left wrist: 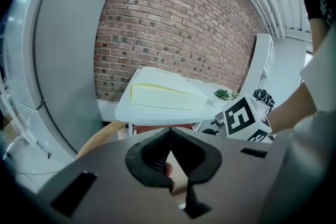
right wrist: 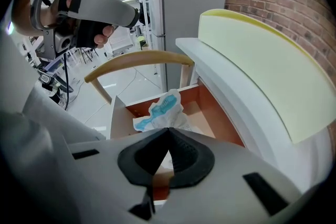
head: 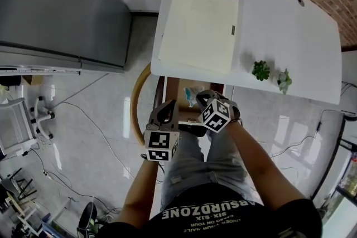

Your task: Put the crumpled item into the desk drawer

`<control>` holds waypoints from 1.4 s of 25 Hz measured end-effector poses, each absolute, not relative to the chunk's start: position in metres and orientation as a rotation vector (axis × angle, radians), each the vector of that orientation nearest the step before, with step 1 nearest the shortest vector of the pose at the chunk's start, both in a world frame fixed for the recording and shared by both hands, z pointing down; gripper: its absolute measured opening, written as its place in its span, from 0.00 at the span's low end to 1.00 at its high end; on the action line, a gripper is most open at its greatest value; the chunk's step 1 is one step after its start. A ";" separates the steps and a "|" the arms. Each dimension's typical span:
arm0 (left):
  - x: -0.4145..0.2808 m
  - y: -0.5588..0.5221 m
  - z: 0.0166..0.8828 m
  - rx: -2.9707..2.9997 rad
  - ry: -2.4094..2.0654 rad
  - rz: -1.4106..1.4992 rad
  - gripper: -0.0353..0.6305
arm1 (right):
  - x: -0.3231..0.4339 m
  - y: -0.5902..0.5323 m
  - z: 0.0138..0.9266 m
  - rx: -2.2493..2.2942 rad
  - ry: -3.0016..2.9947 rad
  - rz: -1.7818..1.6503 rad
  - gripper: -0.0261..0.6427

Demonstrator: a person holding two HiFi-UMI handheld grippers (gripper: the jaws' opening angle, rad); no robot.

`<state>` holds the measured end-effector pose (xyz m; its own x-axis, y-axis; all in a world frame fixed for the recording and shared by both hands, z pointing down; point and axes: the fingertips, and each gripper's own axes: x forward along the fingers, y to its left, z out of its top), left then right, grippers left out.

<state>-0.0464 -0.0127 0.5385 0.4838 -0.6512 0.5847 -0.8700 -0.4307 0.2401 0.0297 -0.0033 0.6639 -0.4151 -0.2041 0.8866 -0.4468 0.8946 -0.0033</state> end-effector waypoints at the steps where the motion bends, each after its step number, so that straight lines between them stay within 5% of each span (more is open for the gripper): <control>1: -0.047 -0.013 0.539 2.215 -1.256 0.562 0.06 | 0.029 -0.004 0.665 0.469 -2.007 0.290 0.04; 35: -0.070 -0.011 0.559 2.139 -1.331 0.582 0.06 | 0.020 0.001 0.732 0.336 -1.912 0.283 0.04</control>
<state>-0.0702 -0.0112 0.5589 0.4160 -0.6690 0.6160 -0.9065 -0.3589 0.2224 0.0202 0.0012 0.7317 -0.3405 -0.0967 0.9353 -0.3637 0.9308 -0.0361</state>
